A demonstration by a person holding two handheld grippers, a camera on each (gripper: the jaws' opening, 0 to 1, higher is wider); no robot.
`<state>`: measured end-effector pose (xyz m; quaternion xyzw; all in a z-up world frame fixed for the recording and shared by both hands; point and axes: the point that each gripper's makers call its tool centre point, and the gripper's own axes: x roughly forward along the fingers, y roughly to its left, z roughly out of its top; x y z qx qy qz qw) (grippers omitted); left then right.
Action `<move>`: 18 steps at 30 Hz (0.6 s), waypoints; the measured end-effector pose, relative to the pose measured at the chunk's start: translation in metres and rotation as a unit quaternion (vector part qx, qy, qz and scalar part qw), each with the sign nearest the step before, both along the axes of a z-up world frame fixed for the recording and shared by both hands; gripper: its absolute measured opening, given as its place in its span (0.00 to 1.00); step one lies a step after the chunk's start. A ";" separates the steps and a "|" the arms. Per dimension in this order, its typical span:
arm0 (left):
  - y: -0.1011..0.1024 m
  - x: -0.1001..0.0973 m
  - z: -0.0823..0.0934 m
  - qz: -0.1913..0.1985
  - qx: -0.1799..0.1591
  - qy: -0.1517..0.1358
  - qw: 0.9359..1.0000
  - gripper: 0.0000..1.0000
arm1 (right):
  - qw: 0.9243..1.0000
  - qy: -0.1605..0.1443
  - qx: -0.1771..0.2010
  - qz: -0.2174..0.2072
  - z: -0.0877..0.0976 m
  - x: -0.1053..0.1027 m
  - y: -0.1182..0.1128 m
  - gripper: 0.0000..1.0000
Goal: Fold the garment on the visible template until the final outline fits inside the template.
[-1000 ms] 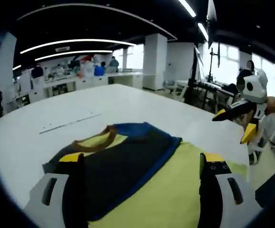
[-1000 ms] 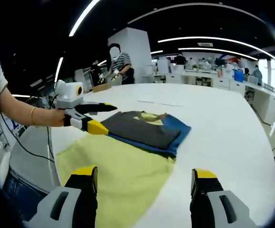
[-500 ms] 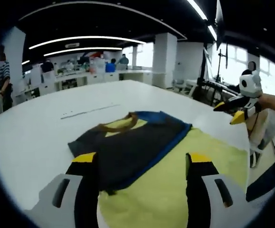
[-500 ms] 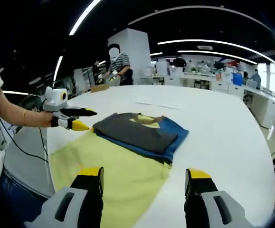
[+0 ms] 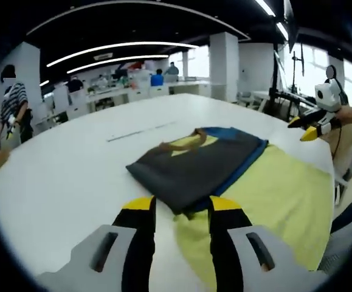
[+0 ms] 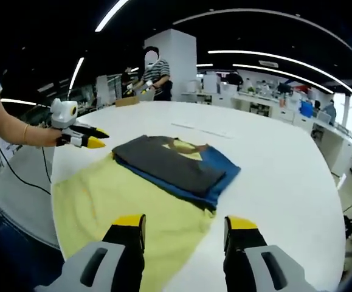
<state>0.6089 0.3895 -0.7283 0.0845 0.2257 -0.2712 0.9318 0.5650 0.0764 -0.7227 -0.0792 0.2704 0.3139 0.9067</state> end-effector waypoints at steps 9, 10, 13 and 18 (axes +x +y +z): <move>0.017 0.006 -0.022 0.017 0.027 0.017 0.999 0.18 | 1.000 -0.001 -0.013 -0.007 -0.008 0.017 0.003 0.37; 0.016 0.007 -0.024 0.019 0.024 0.021 0.999 0.18 | 1.000 -0.001 -0.015 -0.008 -0.009 0.020 0.003 0.36; 0.015 0.010 -0.031 0.020 0.023 0.030 0.999 0.17 | 1.000 0.000 -0.022 -0.013 -0.013 0.027 0.002 0.33; 0.010 0.012 -0.040 0.017 0.015 0.042 0.999 0.16 | 0.999 0.005 -0.032 -0.012 -0.021 0.034 0.003 0.31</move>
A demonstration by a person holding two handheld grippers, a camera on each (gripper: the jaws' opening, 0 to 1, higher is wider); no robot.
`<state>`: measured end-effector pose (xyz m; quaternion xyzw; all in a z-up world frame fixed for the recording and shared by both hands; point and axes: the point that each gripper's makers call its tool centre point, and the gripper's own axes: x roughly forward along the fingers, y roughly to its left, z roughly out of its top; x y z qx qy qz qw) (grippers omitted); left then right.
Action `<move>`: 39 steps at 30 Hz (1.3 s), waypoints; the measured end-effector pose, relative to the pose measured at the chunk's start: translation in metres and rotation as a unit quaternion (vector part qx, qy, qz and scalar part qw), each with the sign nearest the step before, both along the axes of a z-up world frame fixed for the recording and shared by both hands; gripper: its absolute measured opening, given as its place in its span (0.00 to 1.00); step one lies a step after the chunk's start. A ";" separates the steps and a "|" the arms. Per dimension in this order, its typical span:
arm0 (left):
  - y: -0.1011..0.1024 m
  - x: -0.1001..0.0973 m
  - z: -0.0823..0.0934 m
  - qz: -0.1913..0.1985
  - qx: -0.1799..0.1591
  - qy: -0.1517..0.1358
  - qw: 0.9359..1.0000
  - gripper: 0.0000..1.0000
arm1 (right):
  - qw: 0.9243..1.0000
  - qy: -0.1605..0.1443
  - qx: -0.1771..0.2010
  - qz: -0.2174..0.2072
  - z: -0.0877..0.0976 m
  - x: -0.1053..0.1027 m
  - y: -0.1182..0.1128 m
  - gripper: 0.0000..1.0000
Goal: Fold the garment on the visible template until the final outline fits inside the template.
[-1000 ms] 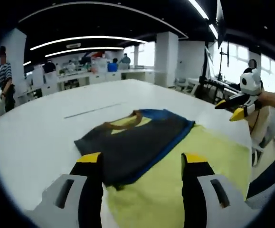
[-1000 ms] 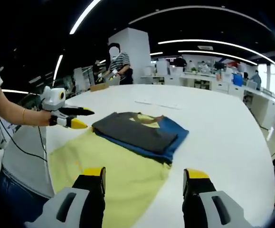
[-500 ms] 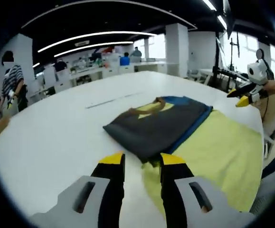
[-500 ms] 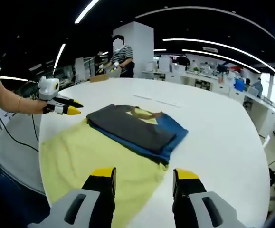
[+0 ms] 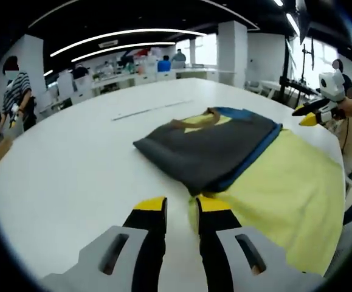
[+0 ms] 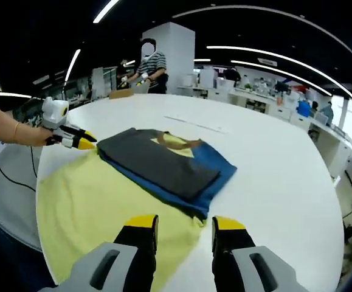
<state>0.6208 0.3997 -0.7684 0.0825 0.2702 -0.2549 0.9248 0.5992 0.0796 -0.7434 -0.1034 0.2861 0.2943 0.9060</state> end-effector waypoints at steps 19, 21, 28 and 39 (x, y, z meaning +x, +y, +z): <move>-0.011 0.006 -0.014 0.021 -0.045 0.040 0.998 0.03 | 1.000 0.015 -0.003 -0.025 -0.027 0.031 0.000 0.15; -0.009 0.006 -0.014 0.029 -0.042 0.042 0.998 0.02 | 0.999 0.019 -0.017 -0.026 -0.033 0.032 -0.002 0.14; 0.005 0.003 -0.014 0.046 0.000 0.037 0.998 0.00 | 0.998 0.030 -0.029 -0.043 -0.044 0.034 -0.007 0.03; 0.011 0.002 -0.014 0.072 0.003 0.044 0.996 0.00 | 0.997 0.024 -0.056 -0.056 -0.043 0.035 -0.015 0.00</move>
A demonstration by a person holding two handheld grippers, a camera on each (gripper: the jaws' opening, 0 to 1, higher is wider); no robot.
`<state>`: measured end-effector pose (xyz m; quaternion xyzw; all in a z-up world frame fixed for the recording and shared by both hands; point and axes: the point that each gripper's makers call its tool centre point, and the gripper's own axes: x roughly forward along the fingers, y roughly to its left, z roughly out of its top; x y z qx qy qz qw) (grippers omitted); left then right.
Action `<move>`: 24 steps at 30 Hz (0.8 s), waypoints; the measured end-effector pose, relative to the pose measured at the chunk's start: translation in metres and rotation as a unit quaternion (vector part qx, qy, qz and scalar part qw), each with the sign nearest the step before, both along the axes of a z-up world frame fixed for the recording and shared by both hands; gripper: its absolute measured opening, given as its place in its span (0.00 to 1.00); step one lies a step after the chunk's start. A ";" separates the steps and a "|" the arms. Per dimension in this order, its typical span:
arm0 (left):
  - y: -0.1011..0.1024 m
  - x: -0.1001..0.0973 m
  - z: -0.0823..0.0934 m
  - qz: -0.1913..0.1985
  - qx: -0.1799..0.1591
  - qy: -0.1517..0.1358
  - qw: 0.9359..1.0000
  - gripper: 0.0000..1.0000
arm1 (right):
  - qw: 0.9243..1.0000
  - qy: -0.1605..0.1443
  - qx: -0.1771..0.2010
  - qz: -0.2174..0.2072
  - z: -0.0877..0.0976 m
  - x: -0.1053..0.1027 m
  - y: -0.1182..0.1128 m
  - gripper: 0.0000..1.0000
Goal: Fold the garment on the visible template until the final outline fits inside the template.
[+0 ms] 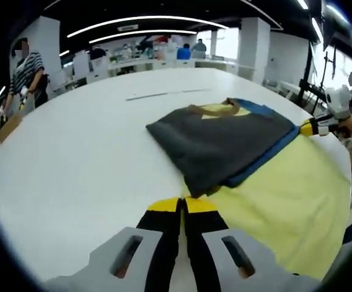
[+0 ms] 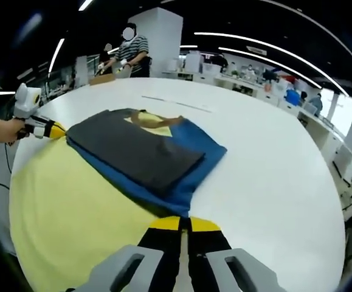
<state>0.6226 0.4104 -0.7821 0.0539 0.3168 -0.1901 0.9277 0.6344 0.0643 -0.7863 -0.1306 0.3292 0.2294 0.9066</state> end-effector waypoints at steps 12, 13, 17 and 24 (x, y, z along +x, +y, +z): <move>-0.017 0.006 0.001 -0.002 -0.003 -0.002 1.000 0.00 | 1.000 0.010 -0.023 -0.002 -0.001 0.000 -0.019 0.00; -0.018 0.006 0.001 -0.002 -0.003 -0.002 1.000 0.00 | 1.000 0.010 -0.026 0.001 -0.001 0.000 -0.021 0.00; -0.021 0.006 0.001 -0.010 0.008 -0.002 1.000 0.00 | 0.999 0.010 -0.032 0.006 -0.001 0.002 -0.023 0.00; -0.024 0.005 0.008 -0.031 0.009 -0.015 0.999 0.00 | 0.999 0.017 -0.028 0.010 0.001 0.002 -0.024 0.02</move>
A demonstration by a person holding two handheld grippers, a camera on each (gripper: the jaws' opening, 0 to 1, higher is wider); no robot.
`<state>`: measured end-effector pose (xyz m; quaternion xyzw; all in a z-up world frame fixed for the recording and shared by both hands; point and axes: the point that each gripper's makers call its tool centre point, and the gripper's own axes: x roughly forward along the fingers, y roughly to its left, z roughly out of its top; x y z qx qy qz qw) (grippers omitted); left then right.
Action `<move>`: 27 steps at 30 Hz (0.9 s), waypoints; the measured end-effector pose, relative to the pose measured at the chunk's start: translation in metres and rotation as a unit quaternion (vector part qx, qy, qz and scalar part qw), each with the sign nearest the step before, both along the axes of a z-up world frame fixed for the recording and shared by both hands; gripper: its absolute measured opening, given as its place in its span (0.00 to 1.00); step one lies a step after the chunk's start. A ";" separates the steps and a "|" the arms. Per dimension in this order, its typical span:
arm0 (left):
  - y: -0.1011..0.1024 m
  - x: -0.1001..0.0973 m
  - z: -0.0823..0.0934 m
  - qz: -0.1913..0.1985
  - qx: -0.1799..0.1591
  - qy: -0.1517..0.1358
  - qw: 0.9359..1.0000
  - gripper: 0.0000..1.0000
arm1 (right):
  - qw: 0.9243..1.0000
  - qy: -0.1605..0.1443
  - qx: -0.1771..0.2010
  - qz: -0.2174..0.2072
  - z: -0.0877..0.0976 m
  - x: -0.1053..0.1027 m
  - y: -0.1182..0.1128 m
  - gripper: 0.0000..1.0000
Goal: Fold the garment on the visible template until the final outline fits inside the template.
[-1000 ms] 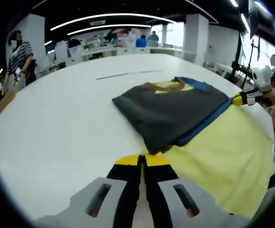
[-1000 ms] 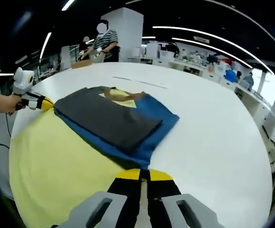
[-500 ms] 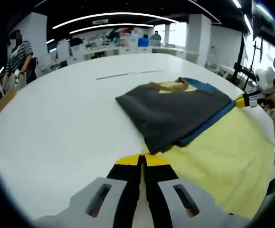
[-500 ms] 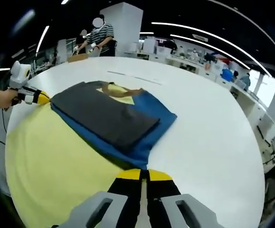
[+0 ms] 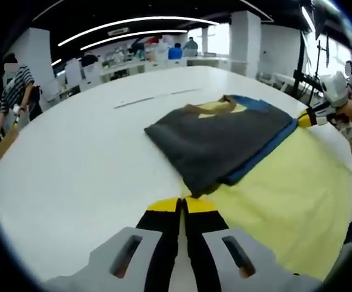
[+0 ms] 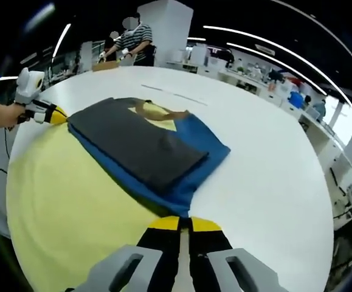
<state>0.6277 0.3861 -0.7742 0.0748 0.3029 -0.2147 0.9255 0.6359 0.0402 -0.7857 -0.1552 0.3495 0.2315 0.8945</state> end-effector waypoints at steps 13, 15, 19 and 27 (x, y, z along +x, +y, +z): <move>0.002 -0.022 0.025 -0.032 -0.043 -0.007 0.999 0.24 | 0.997 0.019 0.077 0.007 0.027 -0.025 -0.001 0.49; 0.001 -0.027 0.029 -0.036 -0.058 -0.007 0.998 0.29 | 0.995 0.026 0.093 0.012 0.031 -0.031 0.002 0.57; -0.007 -0.040 0.038 -0.061 -0.068 -0.008 0.996 0.38 | 0.993 0.050 0.108 0.019 0.035 -0.046 0.007 0.68; -0.026 -0.079 0.043 -0.134 -0.072 0.008 0.988 0.50 | 0.989 0.062 0.112 0.075 0.049 -0.082 0.024 0.80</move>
